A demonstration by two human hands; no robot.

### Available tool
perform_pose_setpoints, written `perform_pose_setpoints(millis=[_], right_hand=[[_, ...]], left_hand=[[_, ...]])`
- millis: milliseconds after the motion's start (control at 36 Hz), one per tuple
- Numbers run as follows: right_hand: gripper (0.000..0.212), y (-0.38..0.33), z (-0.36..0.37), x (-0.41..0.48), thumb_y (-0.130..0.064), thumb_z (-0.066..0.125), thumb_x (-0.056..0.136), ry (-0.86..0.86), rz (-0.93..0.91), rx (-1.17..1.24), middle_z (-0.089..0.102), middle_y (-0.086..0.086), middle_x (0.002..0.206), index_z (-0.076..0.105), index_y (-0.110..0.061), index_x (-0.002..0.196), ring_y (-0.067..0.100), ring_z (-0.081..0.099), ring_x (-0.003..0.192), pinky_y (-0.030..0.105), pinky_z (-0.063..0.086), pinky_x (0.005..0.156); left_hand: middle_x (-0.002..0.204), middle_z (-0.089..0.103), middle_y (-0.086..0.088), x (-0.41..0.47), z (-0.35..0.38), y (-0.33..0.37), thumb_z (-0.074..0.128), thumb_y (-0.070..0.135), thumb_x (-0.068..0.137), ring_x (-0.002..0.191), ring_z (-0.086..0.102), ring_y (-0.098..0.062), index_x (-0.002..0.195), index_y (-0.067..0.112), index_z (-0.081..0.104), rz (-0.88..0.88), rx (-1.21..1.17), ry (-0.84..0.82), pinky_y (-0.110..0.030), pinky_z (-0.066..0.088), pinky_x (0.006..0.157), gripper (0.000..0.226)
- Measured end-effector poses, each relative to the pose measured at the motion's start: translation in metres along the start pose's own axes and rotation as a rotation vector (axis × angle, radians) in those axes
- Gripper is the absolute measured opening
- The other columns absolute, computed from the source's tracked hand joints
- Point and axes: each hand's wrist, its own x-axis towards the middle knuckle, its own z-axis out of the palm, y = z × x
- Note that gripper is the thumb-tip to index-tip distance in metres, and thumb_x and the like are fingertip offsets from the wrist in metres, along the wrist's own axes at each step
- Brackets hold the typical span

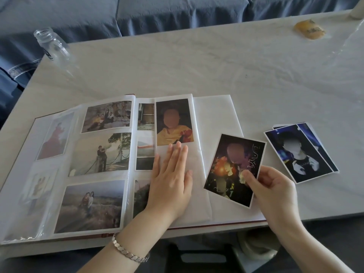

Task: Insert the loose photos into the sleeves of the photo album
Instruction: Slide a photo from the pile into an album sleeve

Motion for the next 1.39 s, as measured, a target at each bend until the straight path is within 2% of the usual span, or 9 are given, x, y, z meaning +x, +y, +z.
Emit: perform_pose_setpoints(millis=[167,611,667,722,861,1056,1167,1306,1389], right_hand=[[0.009,-0.004,-0.004,-0.007,-0.007,0.068,0.080,-0.014,-0.038,-0.023,0.070,-0.012,0.069,0.066,-0.015,0.082,-0.003,0.064,0.062,0.006,0.045,0.049],[0.006,0.001,-0.003,-0.008,-0.015,0.065,0.083,-0.151,0.244,0.096,0.073,-0.004,0.073,0.064,-0.016,0.089,0.013,0.071,0.072,0.026,0.057,0.052],[0.007,0.002,-0.005,-0.005,-0.015,0.066,0.082,-0.157,0.273,0.093,0.073,-0.002,0.074,0.065,-0.014,0.090,0.017,0.071,0.075,0.030,0.059,0.057],[0.010,0.002,-0.007,-0.004,-0.015,0.066,0.082,-0.175,0.291,0.095,0.073,0.001,0.076,0.065,-0.012,0.092,0.019,0.071,0.077,0.031,0.059,0.059],[0.012,0.000,-0.010,-0.003,-0.014,0.066,0.082,-0.217,0.314,0.139,0.073,0.004,0.075,0.065,-0.010,0.093,0.018,0.071,0.071,0.026,0.057,0.051],[0.011,0.000,-0.008,-0.003,-0.015,0.065,0.082,-0.220,0.301,0.155,0.074,0.003,0.075,0.064,-0.011,0.093,0.017,0.071,0.072,0.027,0.058,0.053],[0.005,0.000,-0.005,-0.006,-0.015,0.064,0.083,-0.151,0.232,0.188,0.073,-0.002,0.072,0.063,-0.015,0.088,0.012,0.071,0.070,0.024,0.057,0.052],[0.003,0.000,-0.002,-0.009,-0.013,0.064,0.084,-0.015,0.110,0.201,0.072,-0.007,0.069,0.065,-0.016,0.086,0.006,0.069,0.065,0.015,0.051,0.049],[0.005,0.000,-0.005,-0.007,-0.015,0.064,0.085,0.049,0.053,0.185,0.071,-0.011,0.070,0.063,-0.021,0.085,0.003,0.068,0.067,0.013,0.051,0.051]], left_hand=[[0.153,0.023,-0.006,0.001,0.000,-0.001,0.021,0.036,0.096,0.141,0.020,-0.025,0.147,0.013,0.021,0.003,0.009,-0.001,-0.049,0.009,0.110,0.056],[0.143,-0.031,0.015,0.001,-0.008,0.005,-0.017,0.049,0.079,0.133,-0.033,-0.003,0.137,0.032,-0.022,-0.056,0.036,-0.094,-0.024,-0.026,0.107,0.061],[0.149,-0.023,0.012,0.001,-0.009,0.004,-0.011,0.049,0.084,0.138,-0.026,-0.007,0.144,0.031,-0.011,-0.033,0.038,-0.097,-0.029,-0.022,0.109,0.063],[0.157,0.004,0.003,0.004,-0.013,0.002,0.011,0.040,0.094,0.144,-0.003,-0.016,0.148,0.029,0.021,0.098,0.029,-0.083,-0.040,-0.008,0.112,0.056],[0.136,0.053,-0.008,0.016,-0.021,-0.009,0.072,-0.005,0.073,0.130,0.044,-0.026,0.116,0.017,0.065,0.575,0.072,-0.061,-0.051,0.024,0.105,0.049],[0.119,0.065,-0.006,0.040,-0.040,-0.027,0.075,0.003,0.075,0.120,0.056,-0.023,0.100,0.014,0.069,0.828,0.136,-0.116,-0.050,0.036,0.104,0.028],[0.113,0.067,-0.006,0.049,-0.045,-0.025,0.051,0.015,0.087,0.117,0.057,-0.025,0.091,0.013,0.068,0.869,0.147,-0.112,-0.045,0.042,0.101,0.018],[0.111,0.068,-0.003,0.047,-0.040,-0.025,0.045,0.018,0.088,0.117,0.058,-0.022,0.106,0.013,0.068,0.853,0.154,-0.116,-0.038,0.032,0.103,0.030],[0.125,0.062,-0.002,0.044,-0.037,-0.025,0.063,0.004,0.084,0.124,0.050,-0.021,0.120,0.015,0.062,0.882,0.152,-0.114,-0.037,0.028,0.107,0.038]])
